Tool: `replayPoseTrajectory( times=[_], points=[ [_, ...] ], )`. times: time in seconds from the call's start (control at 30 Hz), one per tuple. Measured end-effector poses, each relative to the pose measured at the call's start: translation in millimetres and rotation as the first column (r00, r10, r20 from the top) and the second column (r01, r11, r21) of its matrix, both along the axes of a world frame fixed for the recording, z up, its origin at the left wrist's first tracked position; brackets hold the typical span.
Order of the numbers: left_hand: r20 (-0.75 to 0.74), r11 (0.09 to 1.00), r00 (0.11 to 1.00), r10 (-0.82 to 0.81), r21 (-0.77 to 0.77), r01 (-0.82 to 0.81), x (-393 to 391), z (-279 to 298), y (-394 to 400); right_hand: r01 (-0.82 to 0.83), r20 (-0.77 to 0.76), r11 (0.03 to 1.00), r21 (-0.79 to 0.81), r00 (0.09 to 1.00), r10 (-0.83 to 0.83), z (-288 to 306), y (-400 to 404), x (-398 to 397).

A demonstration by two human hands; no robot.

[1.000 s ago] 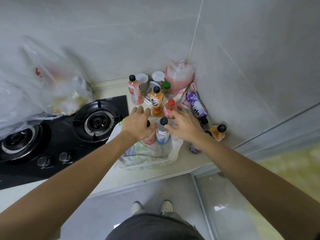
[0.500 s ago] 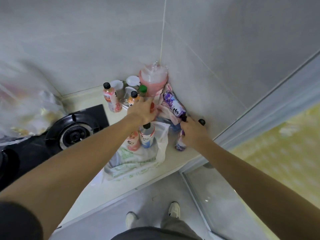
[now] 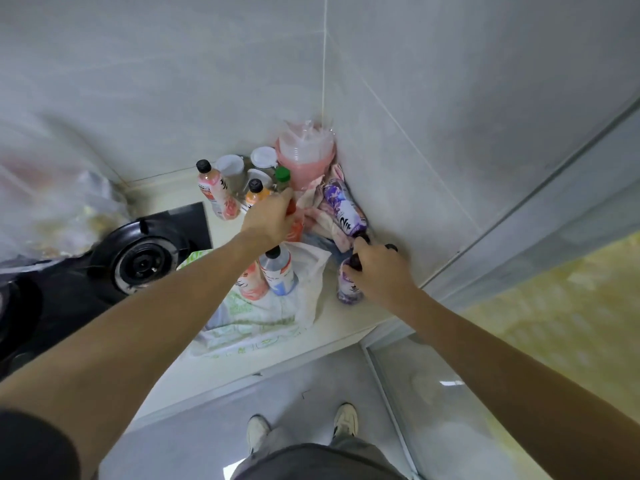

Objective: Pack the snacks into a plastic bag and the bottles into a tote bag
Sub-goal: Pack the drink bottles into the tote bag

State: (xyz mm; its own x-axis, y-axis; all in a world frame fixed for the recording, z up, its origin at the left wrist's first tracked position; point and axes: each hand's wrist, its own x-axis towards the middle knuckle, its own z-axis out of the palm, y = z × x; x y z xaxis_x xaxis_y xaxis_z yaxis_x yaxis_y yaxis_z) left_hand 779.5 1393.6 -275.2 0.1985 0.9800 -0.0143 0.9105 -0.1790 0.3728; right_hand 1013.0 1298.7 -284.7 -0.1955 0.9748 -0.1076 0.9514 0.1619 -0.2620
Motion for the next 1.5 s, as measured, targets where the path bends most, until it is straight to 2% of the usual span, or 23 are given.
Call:
replayPoseTrajectory(
  times=[0.17, 0.33, 0.53, 0.77, 0.87, 1.03, 1.27, 1.37, 1.5],
  points=[
    [0.122, 0.984, 0.991, 0.051, 0.161, -0.070, -9.3, 56.2, -24.7, -0.078, -0.125, 0.992, 0.103, 0.988, 0.091, 42.5, -0.1, -13.6],
    [0.233, 0.953, 0.968, 0.096, 0.259, -0.157, -25.0, 106.3, -64.7, -0.153, -0.280, 0.984, 0.088, 0.945, 0.171, 79.4, -3.7, -42.2],
    [0.417, 0.916, 0.890, 0.182, 0.257, -0.308, -60.6, 117.2, -121.3, -0.208, -0.303, 0.972, 0.105, 0.924, 0.231, 73.1, -14.6, -76.0],
    [0.525, 0.869, 0.814, 0.249, 0.249, -0.427, -96.2, 113.7, -163.7, -0.213, -0.265, 0.974, 0.072, 0.938, 0.224, 51.7, -35.9, -95.8],
    [0.563, 0.864, 0.787, 0.253, 0.235, -0.445, -107.4, 114.7, -170.1, -0.200, -0.314, 0.977, 0.068, 0.926, 0.211, 44.1, -41.5, -100.6],
    [0.521, 0.871, 0.818, 0.244, 0.253, -0.421, -111.5, 110.4, -178.6, -0.087, -0.349, 0.991, 0.101, 0.930, 0.117, 35.5, -40.6, -109.8],
    [0.476, 0.884, 0.853, 0.214, 0.276, -0.377, -124.7, 91.2, -190.4, -0.090, -0.293, 0.989, 0.115, 0.948, 0.120, 21.0, -43.2, -119.7],
    [0.466, 0.897, 0.854, 0.230, 0.239, -0.371, -132.1, 76.6, -194.2, -0.068, -0.310, 0.991, 0.114, 0.945, 0.100, 20.0, -40.8, -117.0],
    [0.399, 0.915, 0.878, 0.265, 0.184, -0.360, -137.5, 48.8, -191.5, -0.046, -0.274, 0.981, 0.188, 0.957, 0.097, 25.8, -30.6, -120.0]
  ],
)
